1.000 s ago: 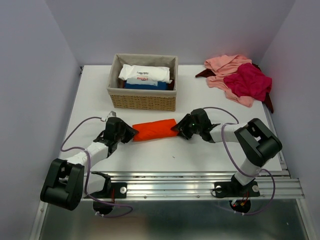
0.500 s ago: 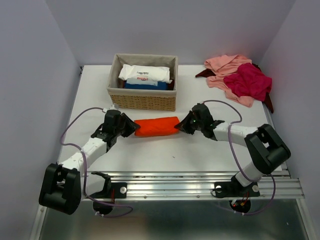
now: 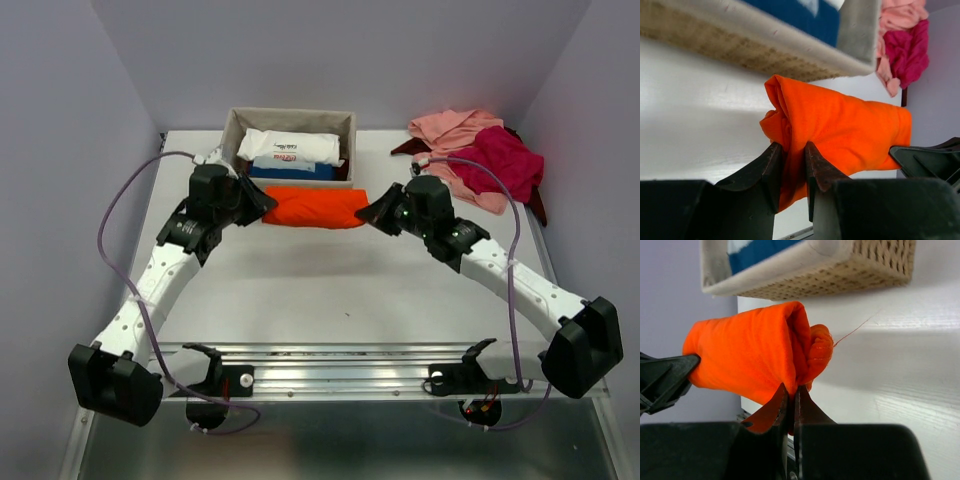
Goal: Roll the t-shirts
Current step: Pick up the T-shirt from the center of the board, then place the T-shirt in the bin.
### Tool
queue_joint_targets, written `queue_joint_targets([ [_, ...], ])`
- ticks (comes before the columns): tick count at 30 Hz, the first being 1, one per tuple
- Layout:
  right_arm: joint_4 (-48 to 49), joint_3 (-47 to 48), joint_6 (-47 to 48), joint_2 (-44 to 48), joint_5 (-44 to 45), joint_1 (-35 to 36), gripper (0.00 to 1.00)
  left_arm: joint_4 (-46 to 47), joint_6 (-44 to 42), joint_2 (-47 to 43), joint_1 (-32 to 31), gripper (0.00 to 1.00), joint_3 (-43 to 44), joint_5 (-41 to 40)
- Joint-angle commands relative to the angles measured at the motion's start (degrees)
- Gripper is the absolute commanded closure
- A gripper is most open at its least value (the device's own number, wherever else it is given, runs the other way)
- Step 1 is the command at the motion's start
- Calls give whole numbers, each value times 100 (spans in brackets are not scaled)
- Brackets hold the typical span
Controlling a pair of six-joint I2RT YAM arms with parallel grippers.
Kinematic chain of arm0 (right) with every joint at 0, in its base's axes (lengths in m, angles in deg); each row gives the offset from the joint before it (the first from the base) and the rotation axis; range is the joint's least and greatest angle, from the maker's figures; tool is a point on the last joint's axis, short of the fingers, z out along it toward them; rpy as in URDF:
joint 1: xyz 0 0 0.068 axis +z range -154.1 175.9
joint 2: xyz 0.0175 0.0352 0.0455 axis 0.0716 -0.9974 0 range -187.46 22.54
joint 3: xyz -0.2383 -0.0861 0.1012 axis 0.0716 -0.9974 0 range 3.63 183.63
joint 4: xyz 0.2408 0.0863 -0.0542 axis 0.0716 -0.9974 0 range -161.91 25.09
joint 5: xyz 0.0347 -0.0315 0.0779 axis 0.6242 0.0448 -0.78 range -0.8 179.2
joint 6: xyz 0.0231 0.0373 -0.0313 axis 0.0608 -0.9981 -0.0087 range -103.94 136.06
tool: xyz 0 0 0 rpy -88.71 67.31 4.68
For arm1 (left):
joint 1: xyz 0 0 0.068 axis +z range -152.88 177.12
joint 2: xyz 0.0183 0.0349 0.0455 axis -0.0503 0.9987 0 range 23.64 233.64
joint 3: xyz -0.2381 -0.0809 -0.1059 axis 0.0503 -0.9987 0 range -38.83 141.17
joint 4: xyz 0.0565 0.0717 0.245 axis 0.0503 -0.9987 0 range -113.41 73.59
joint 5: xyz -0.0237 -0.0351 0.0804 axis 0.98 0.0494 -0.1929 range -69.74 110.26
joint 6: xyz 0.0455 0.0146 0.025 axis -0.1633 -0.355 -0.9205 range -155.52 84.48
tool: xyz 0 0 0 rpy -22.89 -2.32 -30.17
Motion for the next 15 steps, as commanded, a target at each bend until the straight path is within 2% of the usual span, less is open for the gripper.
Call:
queue_joint_targets([
  [1,-274,820,542,-10,263,1,99,-351,-670,372,97,100,1275,-421],
  [6,-273,1960,1052,-774,456,1,99,-713,-1155,1232,448,100,2926,-746],
  [9,-195,2463,1254,-1337,465,1,99,-678,-1366,1689,659,100,3455,-686],
  [11,-194,3017,1482,-1810,431,1,99,-582,-1462,2050,888,100,3991,-502],
  [14,-186,3676,1632,-2277,422,1,99,-214,-1515,2341,1230,100,4151,-80],
  [15,-186,3826,1711,-2592,439,1,99,-29,-1516,2473,1318,100,4073,347],
])
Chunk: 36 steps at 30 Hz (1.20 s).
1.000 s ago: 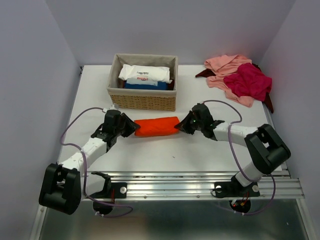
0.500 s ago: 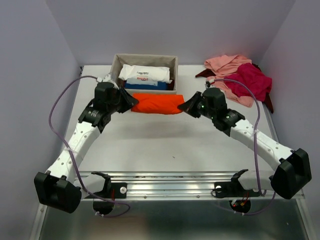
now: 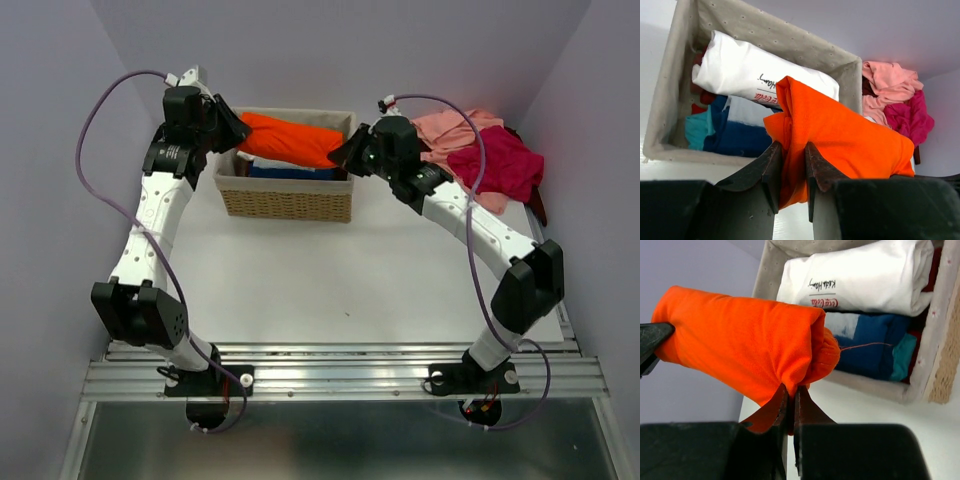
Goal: Roll the t-shirts
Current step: Place the T-shirt in the bin.
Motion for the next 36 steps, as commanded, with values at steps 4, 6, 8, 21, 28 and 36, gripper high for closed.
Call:
queue_joint_targets([
  [4,-26,1103,733,-1098,120,-4,99,1118,-631,784,732,100,447,887],
  [6,9,1209,786,-1300,128,-4,99,1100,-754,1152,828,100,517,931],
  [8,62,1227,857,-1555,163,-4,99,1196,-869,1364,847,100,456,1141],
  [21,202,691,874,-1776,181,-65,99,1373,-1018,1963,847,100,-273,1424],
  [28,326,217,804,-1372,234,-118,99,1214,-1063,1778,847,100,-546,1362],
  [36,431,-135,716,-1029,304,-171,99,837,-1150,1550,847,100,-686,1055],
])
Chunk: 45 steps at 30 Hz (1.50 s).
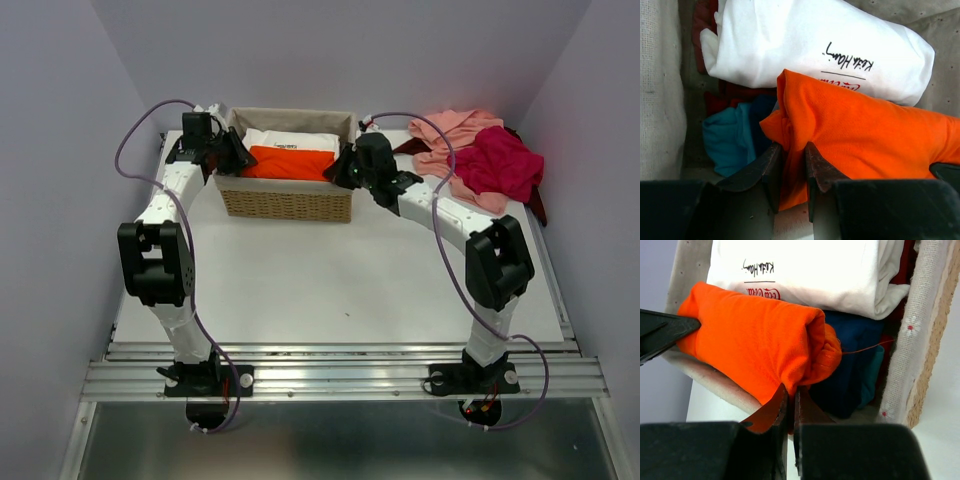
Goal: Roll the t-shirts
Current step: Place the T-shirt in the bin.
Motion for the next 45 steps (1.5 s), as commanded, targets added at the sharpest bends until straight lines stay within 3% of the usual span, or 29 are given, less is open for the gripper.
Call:
queue_joint_targets([
  [1,-190,-225,91,440,184,-122,99,-228,-263,-446,69,100,-107,-408],
  [10,-251,-313,477,485,-254,-122,99,-535,-289,-305,69,100,-81,-452],
  [11,-382,-191,530,458,-351,-122,89,-562,-281,-305,69,100,-81,-487],
  [13,-558,-76,670,388,-343,-122,65,-649,-289,-297,69,86,-11,-583],
  [14,-628,-58,706,388,-335,-122,48,-685,-289,-297,69,74,24,-610],
  [16,-699,-58,750,475,-230,-122,34,-764,-289,-297,69,61,147,-654],
  [19,-813,-5,838,581,-115,-122,31,-843,-316,-323,69,51,340,-680],
  [24,-1077,144,1058,940,551,-122,21,-975,-298,-454,69,43,674,-681],
  [27,-1095,267,1207,1082,676,-122,23,-1045,-263,-525,69,39,955,-549],
  [29,-1139,425,1251,1065,615,-122,31,-1089,-237,-586,69,38,1131,-505],
  [31,-1130,696,1251,986,492,-122,42,-1098,-228,-665,16,38,1219,-496],
  [32,-1139,794,1225,855,422,-122,58,-1072,-176,-692,-19,38,1263,-470],
  [34,-1165,1119,1146,592,202,-122,71,-941,-123,-727,-98,40,1246,-356],
  [35,-1165,1224,1120,477,106,-122,76,-879,-79,-727,-124,42,1229,-303],
  [37,-1174,1644,1049,204,-35,-122,86,-738,79,-658,-203,57,1176,-198],
  [38,-1191,1795,1006,55,-253,-122,88,-598,149,-631,-230,64,1106,-136],
  [39,-1209,1953,979,-242,-403,-122,90,-536,246,-535,-265,79,1071,-118],
  [40,-1235,2111,953,-411,-422,-122,91,-475,290,-482,-300,84,1044,-144],
  [42,-1331,2586,812,-892,-562,-122,93,-369,387,-341,-388,92,1035,-153],
  [45,-1482,3062,663,-1412,-861,-122,94,-211,466,-95,-502,93,1053,-171],
])
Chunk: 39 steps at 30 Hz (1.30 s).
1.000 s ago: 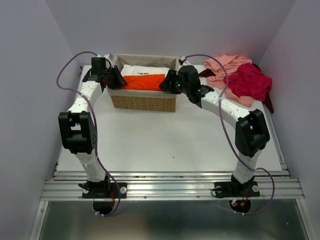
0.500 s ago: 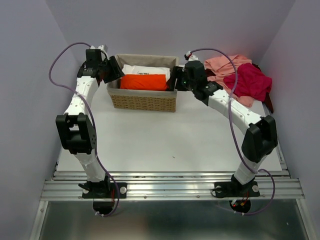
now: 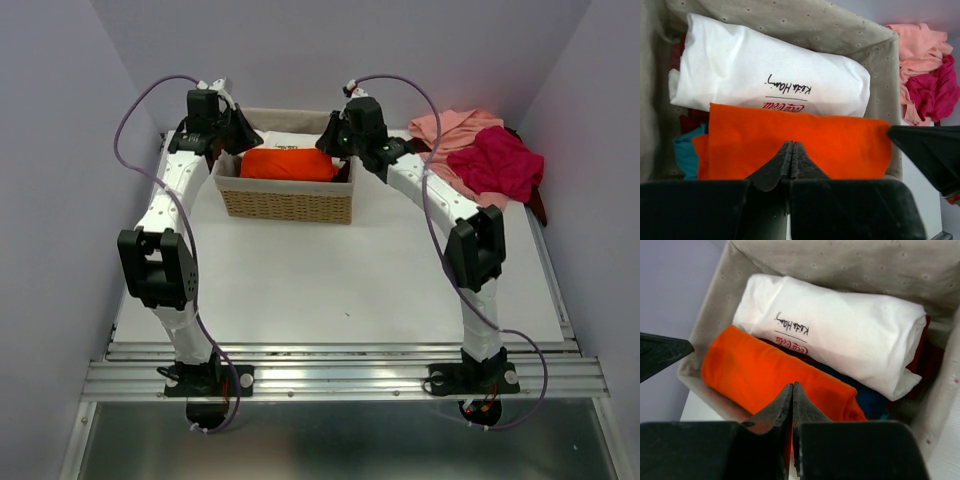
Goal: Roll the t-shirts
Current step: Place the T-shirt in the bin.
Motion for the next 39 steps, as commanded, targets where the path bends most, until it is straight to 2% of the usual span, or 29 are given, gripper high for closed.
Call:
queue_joint_targets([
  [1,-249,459,-273,-568,-495,-15,94,419,208,335,-129,93,100,74],
  [7,-284,-216,-475,-701,215,-15,94,367,182,819,-155,95,91,65],
  [9,-319,-340,-519,-709,243,-15,94,349,156,873,-173,99,-5,56],
  [17,-249,-727,-563,-394,155,-15,95,112,7,575,-191,99,3,-155],
  [28,-82,-692,-528,432,-55,-15,94,7,-2,-260,-191,99,161,-58],
  [31,-47,-692,-520,503,-82,-15,91,15,-2,-340,-191,98,161,12],
  [36,-3,-482,-563,258,-415,-15,91,103,59,-296,-226,98,-5,118],
  [39,-90,19,-555,-172,-863,90,91,243,112,-130,-252,98,-155,109],
])
